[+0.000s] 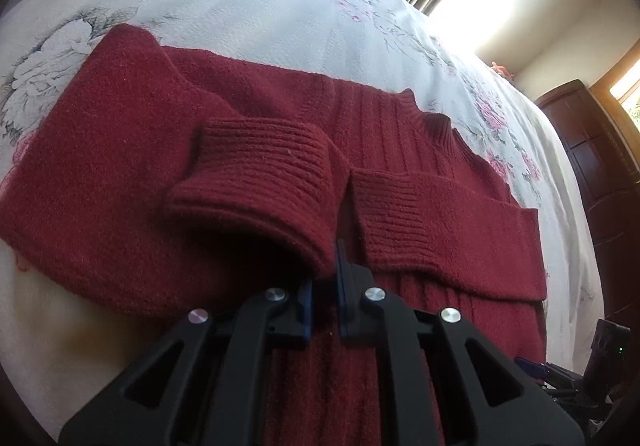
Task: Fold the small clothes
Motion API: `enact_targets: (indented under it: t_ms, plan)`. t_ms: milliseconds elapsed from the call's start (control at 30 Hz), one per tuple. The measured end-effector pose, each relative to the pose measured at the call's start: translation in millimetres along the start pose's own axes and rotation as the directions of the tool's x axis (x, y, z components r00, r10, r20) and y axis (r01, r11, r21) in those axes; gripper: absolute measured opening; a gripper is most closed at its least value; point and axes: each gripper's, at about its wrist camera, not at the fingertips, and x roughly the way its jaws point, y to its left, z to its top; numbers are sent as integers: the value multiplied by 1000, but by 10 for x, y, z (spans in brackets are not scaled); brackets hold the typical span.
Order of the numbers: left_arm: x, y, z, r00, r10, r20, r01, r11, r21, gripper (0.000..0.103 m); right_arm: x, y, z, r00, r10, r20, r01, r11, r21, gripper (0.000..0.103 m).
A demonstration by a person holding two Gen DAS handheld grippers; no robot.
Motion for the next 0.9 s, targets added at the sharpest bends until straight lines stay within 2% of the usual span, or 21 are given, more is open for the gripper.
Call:
enact_targets:
  t_ms: [100,133,200,300,400,467,567,700,833,900]
  plan:
    - [-301,88,-61,999,-40,2,40,999,21,19,-20,90,95,1000,-13,-15,13,1000,-13,67]
    - [-424,150,-69,999,-24,25,23,999,29,23,-32,130,143,1000,5,-18,-5,1000,-12,67]
    - [-656,352,-25,997,16,74,-16,1000,5,23,-54,263,280,998,58,-18,-58,998,-18,67]
    - [-851,644,159,982,146,123,-140,989,-54,23,-54,632,535,995,101,-15,-102,993,-59,67]
    - [-840,839,370,972,202,119,-191,977,-99,23,20,1071,770,990,139,-32,-141,984,-112,67]
    - [-726,892,489,959,268,90,-259,961,-100,23,105,1345,884,986,159,-54,-165,977,-132,67]
    - [-548,1003,579,950,308,42,-304,949,-90,23,272,1676,1032,978,183,-100,-196,971,-139,67]
    - [-397,1125,531,949,316,9,-315,947,-59,24,441,1955,1152,969,199,-148,-218,968,-127,67]
    - [-436,1242,481,966,257,17,-255,964,-81,24,677,2063,1259,954,225,-196,-240,969,-57,67]
    - [-449,1271,473,969,246,17,-244,967,-80,22,793,2082,1278,946,244,-215,-253,967,-17,67]
